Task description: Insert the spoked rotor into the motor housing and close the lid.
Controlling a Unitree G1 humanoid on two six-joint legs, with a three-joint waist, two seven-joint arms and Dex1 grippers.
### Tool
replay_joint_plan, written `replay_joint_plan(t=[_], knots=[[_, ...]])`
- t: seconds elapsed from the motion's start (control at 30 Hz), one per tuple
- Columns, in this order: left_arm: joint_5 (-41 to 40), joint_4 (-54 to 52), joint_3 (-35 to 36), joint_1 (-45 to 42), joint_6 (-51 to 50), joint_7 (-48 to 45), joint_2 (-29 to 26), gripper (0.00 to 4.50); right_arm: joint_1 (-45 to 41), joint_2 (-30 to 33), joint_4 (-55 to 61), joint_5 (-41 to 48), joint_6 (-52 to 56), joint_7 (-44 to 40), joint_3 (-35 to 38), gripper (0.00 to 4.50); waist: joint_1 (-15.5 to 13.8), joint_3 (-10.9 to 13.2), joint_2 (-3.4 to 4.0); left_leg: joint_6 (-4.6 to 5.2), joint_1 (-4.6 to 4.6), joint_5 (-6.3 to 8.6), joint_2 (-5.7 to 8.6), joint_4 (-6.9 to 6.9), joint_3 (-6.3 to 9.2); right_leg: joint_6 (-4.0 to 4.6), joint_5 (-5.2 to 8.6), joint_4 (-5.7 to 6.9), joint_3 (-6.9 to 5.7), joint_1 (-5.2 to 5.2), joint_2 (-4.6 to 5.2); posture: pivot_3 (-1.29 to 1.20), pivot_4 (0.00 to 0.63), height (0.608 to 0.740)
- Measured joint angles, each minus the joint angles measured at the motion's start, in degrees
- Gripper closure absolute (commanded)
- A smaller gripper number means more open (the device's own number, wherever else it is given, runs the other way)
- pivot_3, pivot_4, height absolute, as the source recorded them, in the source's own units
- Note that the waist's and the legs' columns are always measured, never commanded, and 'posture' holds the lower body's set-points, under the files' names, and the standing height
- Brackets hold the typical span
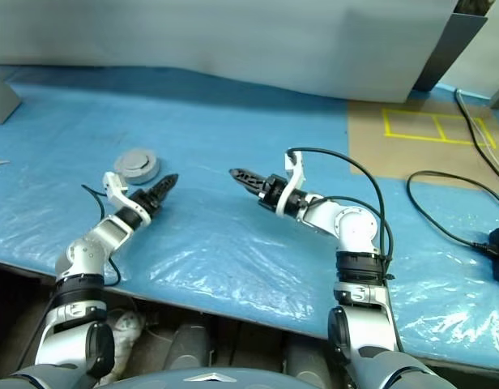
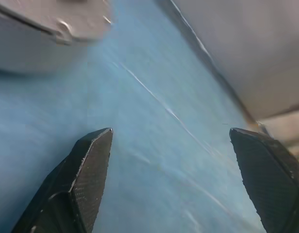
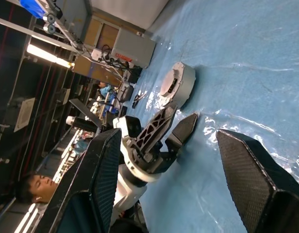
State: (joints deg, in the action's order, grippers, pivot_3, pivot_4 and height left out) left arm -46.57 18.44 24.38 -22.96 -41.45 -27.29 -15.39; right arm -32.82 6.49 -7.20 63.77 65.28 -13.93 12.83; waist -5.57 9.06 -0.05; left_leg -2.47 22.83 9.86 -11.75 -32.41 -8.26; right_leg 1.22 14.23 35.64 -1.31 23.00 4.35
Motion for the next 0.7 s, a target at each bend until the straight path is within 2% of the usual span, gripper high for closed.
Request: replay_joint_plan(t=[0.17,0.3,0.4,0.47,0.53,0.7], knots=[[-1.6,-11.2,-5.6,8.3,-6.8,-6.5,-3.6,0.48,0.0,0.3,0.0,-0.8,0.2,-0.3,0.1,1.26,0.2,0.0,0.0,0.0,-0.11,0.0,0.0,0.21,-0.12,-0.01,0.0,-0.19,0.1,-0.02,-0.03,0.0,0.15,0.74],[-0.5,-18.1,-11.7,11.8,-7.8,-9.8,-4.7,0.48,0.0,0.2,0.1,-1.8,-0.6,-0.9,-0.1,1.26,-0.1,0.0,0.02,0.0,-0.07,0.0,0.0,0.23,-0.12,-0.01,0.0,-0.21,0.05,-0.01,-0.03,0.0,0.15,0.74],[1.2,-20.8,-14.3,10.2,-6.2,-9.6,-4.0,0.48,0.3,1.3,3.0,-4.4,-4.0,-2.3,-0.7,1.26,-0.1,0.0,0.03,0.0,-0.04,0.0,-0.03,0.16,-0.14,-0.02,0.0,-0.22,0.05,-0.03,-0.03,0.0,0.15,0.74],[2.8,-22.1,-16.8,5.4,-5.0,-9.1,-2.5,0.48,2.1,5.9,8.6,-10.7,-9.5,-4.9,-3.5,1.26,-0.4,0.1,0.07,0.0,-0.06,0.0,-0.02,0.14,-0.15,-0.05,-0.01,-0.22,0.05,-0.1,-0.01,0.0,0.15,0.74],[3.4,-22.7,-19.0,2.2,-4.3,-9.7,-2.1,0.48,3.1,7.8,11.2,-15.5,-14.0,-6.0,-5.2,1.26,-0.1,0.1,0.06,0.0,-0.09,0.0,0.0,0.11,-0.16,-0.08,-0.02,-0.22,0.1,-0.12,-0.02,0.0,0.15,0.74],[9.3,-18.7,-23.1,-1.9,0.3,-11.2,-2.4,0.48,7.3,10.3,15.6,-23.6,-19.8,-5.8,-7.6,1.26,0.5,0.0,0.08,0.0,-0.15,0.0,-0.04,0.24,-0.16,-0.06,-0.01,-0.23,0.15,-0.04,-0.15,0.0,0.15,0.74]])
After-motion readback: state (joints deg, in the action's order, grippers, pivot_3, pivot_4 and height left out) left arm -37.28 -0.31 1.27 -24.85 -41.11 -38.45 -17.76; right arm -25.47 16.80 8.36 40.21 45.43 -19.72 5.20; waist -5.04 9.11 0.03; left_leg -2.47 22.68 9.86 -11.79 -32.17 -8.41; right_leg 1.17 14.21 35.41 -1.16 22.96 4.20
